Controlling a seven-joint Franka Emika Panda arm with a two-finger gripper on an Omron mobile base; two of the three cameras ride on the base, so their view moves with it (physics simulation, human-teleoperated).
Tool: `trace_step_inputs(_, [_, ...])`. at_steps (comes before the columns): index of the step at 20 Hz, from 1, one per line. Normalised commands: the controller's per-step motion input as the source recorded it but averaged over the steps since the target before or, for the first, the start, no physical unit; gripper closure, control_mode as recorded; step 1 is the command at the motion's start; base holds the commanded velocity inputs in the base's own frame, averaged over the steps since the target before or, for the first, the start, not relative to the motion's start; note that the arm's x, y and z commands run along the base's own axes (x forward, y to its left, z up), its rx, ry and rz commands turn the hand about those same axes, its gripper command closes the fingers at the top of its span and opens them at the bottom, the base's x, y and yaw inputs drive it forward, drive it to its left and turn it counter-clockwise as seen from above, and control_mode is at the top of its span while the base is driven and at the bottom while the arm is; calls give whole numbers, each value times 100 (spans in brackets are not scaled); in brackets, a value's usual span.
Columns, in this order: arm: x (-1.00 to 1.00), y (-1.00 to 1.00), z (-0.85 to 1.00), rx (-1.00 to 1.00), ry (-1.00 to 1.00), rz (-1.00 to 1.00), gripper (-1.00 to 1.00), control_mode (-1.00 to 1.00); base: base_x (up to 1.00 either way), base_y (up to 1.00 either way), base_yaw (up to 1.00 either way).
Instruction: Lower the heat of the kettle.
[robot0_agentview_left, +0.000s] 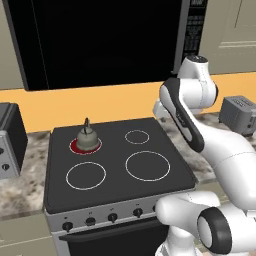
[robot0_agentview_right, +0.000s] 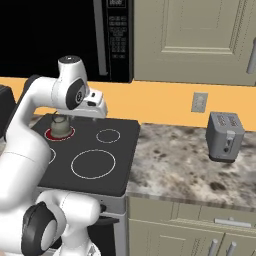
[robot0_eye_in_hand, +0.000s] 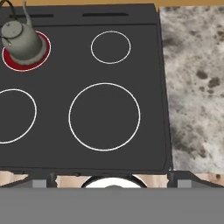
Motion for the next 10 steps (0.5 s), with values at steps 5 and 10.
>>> trace_step_inputs(5, [-32, 57, -31, -16, 10, 0, -100, -100, 0, 0, 0])
trace_step_inputs(10, [-43, 100, -43, -32, 0, 7, -100, -100, 0, 0, 0])
